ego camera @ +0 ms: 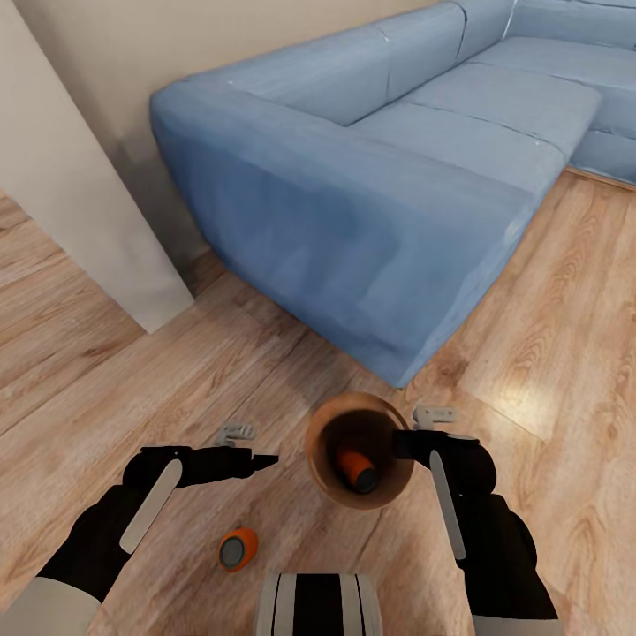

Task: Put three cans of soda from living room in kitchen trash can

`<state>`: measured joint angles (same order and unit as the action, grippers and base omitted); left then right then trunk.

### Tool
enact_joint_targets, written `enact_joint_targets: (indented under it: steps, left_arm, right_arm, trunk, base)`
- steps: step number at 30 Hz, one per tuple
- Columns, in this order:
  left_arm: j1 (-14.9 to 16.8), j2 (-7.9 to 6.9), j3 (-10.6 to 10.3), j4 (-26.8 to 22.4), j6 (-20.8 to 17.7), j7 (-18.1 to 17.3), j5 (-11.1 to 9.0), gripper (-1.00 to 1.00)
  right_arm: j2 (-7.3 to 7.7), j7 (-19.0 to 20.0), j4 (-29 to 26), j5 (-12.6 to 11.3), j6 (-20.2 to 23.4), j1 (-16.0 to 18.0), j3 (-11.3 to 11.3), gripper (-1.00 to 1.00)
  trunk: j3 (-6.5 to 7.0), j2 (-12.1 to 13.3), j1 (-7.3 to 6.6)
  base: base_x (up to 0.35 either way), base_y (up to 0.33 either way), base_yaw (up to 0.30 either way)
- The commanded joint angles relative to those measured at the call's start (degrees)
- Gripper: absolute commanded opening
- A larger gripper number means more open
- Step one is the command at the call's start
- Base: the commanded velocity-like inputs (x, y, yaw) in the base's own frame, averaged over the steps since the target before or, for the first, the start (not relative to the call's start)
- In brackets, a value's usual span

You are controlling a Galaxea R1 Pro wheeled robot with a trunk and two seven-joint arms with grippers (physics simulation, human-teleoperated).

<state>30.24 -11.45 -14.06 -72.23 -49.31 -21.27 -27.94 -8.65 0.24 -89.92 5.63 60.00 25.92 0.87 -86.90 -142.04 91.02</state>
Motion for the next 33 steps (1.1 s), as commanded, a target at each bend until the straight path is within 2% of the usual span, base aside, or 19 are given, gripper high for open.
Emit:
enact_joint_targets:
  steps: [1, 8, 12, 14, 18, 20, 23, 25, 26, 29, 33]
  left_arm:
    - [0.00, 0.01, 0.00, 0.00, 0.00, 0.00, -0.02, 1.00]
    - [0.00, 0.38, -0.03, 1.18, 0.28, 0.21, -0.33, 1.00]
    - [0.00, 0.62, -0.15, 6.12, 4.20, 0.06, 0.21, 1.00]
    - [0.00, 0.18, -0.17, 7.99, 5.36, 0.31, 0.14, 1.00]
    - [-0.02, -1.00, -0.23, 15.55, 6.51, 1.01, 1.16, 1.00]
    - [-0.36, -1.37, -0.25, 17.07, 6.72, 1.14, 1.54, 1.00]
    - [-0.84, -1.65, -0.26, 16.75, 6.91, 1.33, 2.48, 1.00]
    - [-3.03, -1.88, -0.26, 15.70, 7.07, 2.10, 5.26, 1.00]
    - [-4.22, -1.77, -0.26, 14.20, 7.23, 3.77, 6.30, 1.00]
    - [-4.93, -1.52, -0.31, 13.05, 7.28, 6.42, 6.77, 1.00]
    - [-5.69, -1.40, -0.39, 12.67, 7.29, 7.85, 6.96, 1.00]
  right_arm:
    - [0.01, 0.19, 0.00, -1.27, 0.00, 0.01, 0.00, -1.00]
    - [0.13, 0.20, -0.02, -1.32, 0.00, 0.01, 0.01, -1.00]
    - [0.38, 0.20, 0.00, -1.30, 0.00, 0.06, 0.12, -1.00]
    - [0.53, 0.20, -0.01, -1.31, 0.00, 0.08, 0.13, -1.00]
    - [0.64, 0.22, 0.01, -1.32, 0.00, 0.09, 0.06, -1.00]
    - [0.65, 0.26, 0.01, -1.32, 0.00, 0.10, -0.02, -1.00]
    - [0.69, 0.28, -0.02, -1.32, 0.00, 0.10, -0.07, -1.00]
    - [0.73, 0.28, -0.01, -1.32, 0.00, 0.10, -0.07, -1.00]
    - [0.74, 0.28, -0.03, -1.32, 0.00, 0.10, -0.12, -1.00]
    - [0.71, 0.28, 0.00, -1.32, 0.00, 0.10, -0.15, -1.00]
    - [0.63, 0.28, 0.00, -1.32, 0.00, 0.10, -0.16, -1.00]
  trunk:
    - [0.00, 0.00, 0.00]
    - [0.00, 0.00, 0.00]
    - [0.00, 0.00, 0.00]
    - [0.00, 0.00, 0.00]
    - [0.00, 0.00, 0.00]
    - [0.00, 0.00, 0.00]
    - [0.00, 0.00, 0.00]
    - [0.00, 0.00, 0.00]
    - [0.00, 0.00, 0.00]
    - [0.00, 0.00, 0.00]
    - [0.00, 0.00, 0.00]
  base:
    - [0.000, 0.000, 0.000]
    - [0.000, 0.000, 0.000]
    - [0.000, 0.000, 0.000]
    - [0.000, 0.000, 0.000]
    - [0.000, 0.000, 0.000]
    - [0.000, 0.000, 0.000]
    - [0.000, 0.000, 0.000]
    - [0.000, 0.000, 0.000]
    - [0.000, 0.000, 0.000]
    - [0.000, 0.000, 0.000]
    - [0.000, 0.000, 0.000]
